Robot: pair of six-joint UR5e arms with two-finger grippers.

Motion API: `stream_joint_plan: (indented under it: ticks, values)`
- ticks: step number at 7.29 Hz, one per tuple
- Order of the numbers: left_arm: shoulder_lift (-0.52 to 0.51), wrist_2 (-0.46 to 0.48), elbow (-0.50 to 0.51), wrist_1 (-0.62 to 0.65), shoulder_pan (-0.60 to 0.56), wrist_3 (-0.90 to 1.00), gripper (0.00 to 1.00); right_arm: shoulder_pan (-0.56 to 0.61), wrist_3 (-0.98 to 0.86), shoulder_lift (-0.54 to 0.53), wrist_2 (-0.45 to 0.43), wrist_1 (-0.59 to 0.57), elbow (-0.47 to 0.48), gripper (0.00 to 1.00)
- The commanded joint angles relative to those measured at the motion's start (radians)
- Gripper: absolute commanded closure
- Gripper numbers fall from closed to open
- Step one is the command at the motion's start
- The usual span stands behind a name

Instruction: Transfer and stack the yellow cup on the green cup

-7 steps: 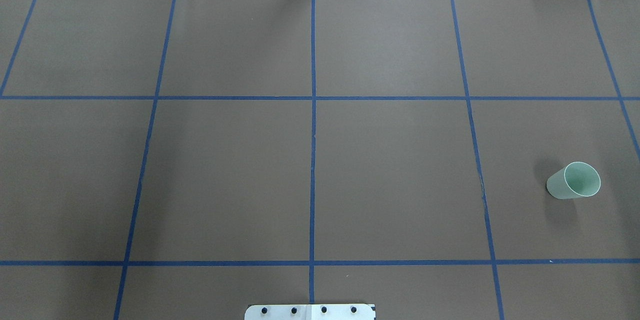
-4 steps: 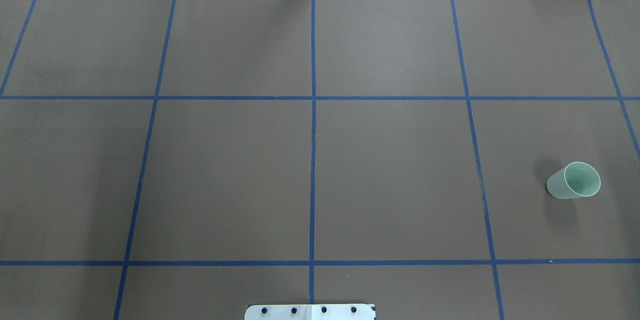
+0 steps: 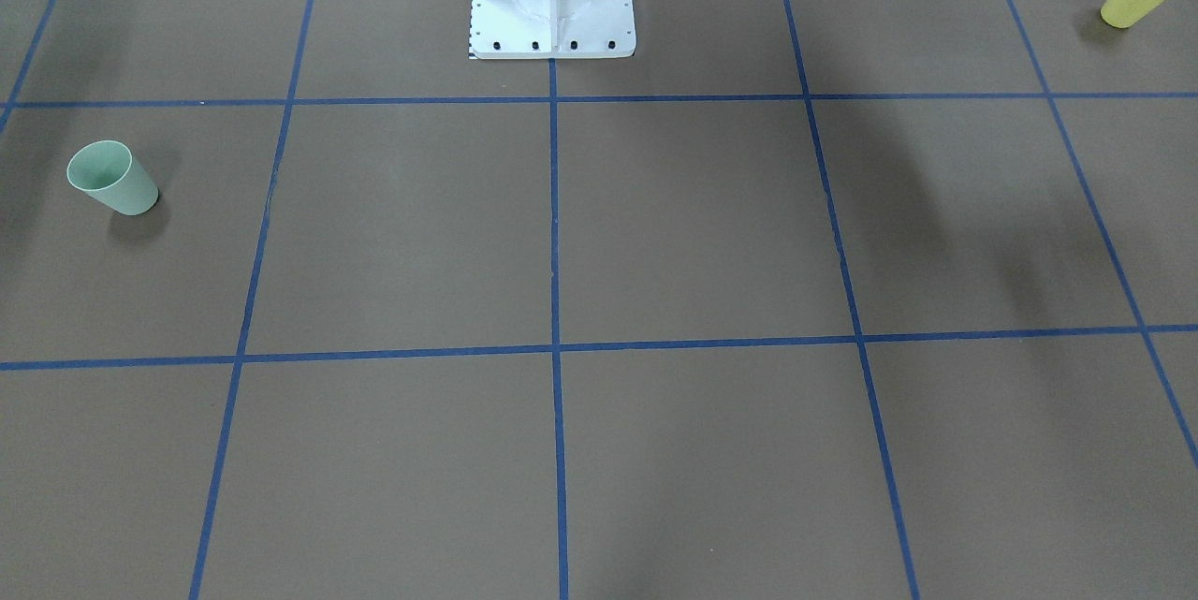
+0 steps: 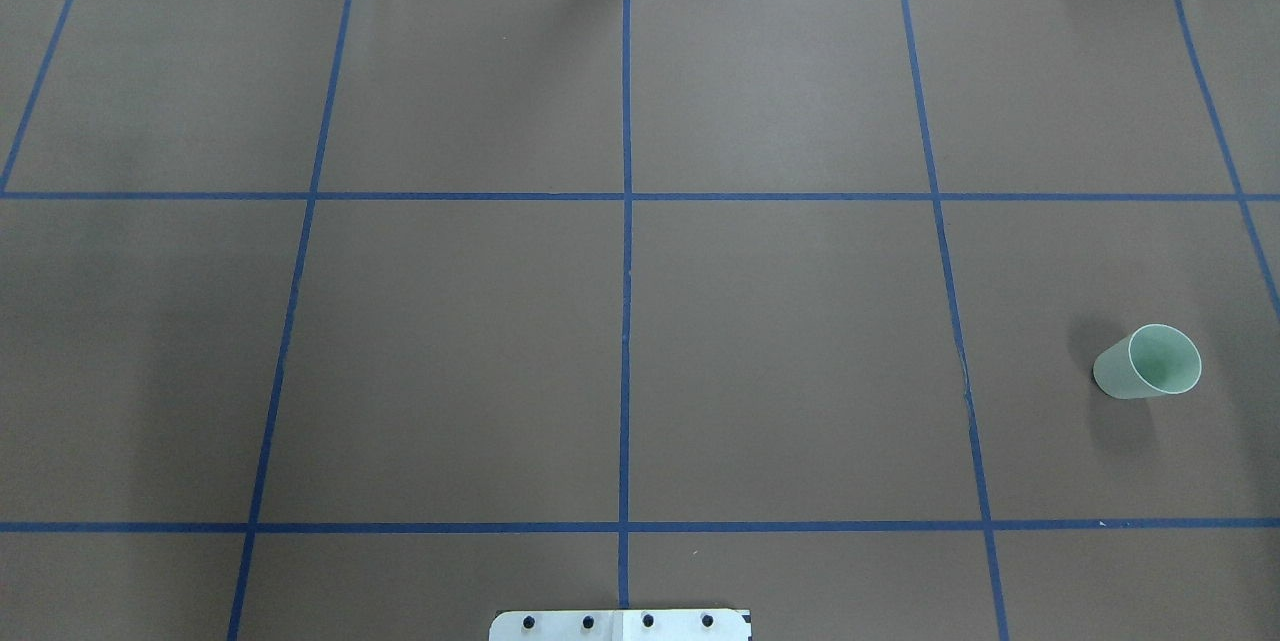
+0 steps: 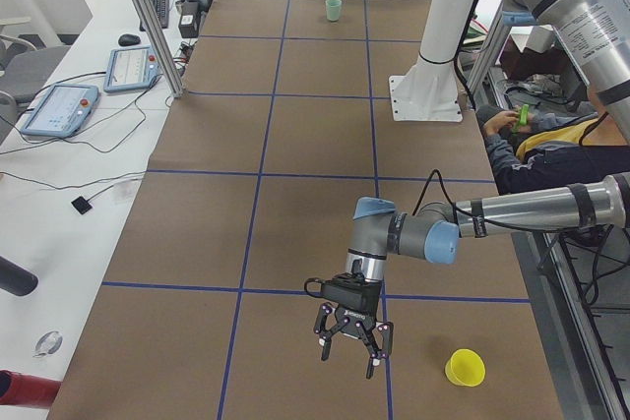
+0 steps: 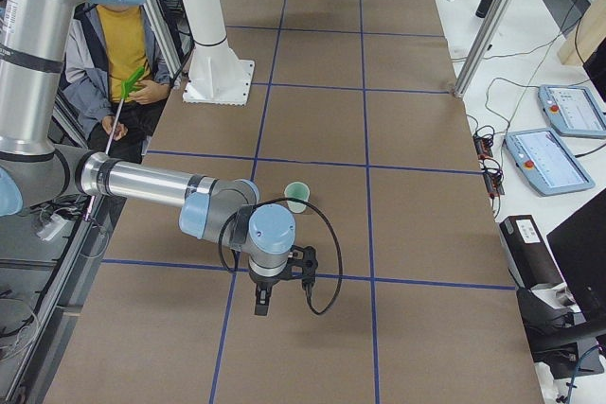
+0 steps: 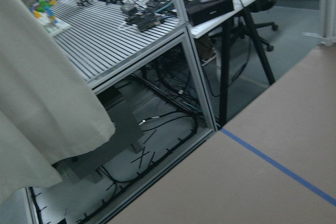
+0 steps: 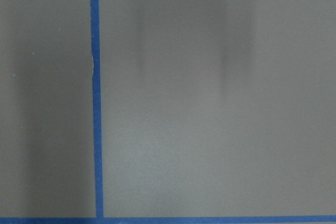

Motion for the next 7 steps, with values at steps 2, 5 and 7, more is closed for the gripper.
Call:
stream_joint_plan:
  ticks: [2,5,7]
  values:
    - [-0.161,-0.101,-0.001,0.589,0.246,-0.448,0.0,-0.001,-0.001,0.0,0.0,0.0,0.0,0.0]
    - [-0.183,-0.28,0.107,0.758,0.342,-0.691,0.0,-0.001,-0.001,0.0,0.0,0.0,0.002,0.0]
    - [-0.206,-0.456,0.227,0.76,0.4,-0.799,0.0,-0.001,-0.001,0.0,0.0,0.0,0.003,0.0]
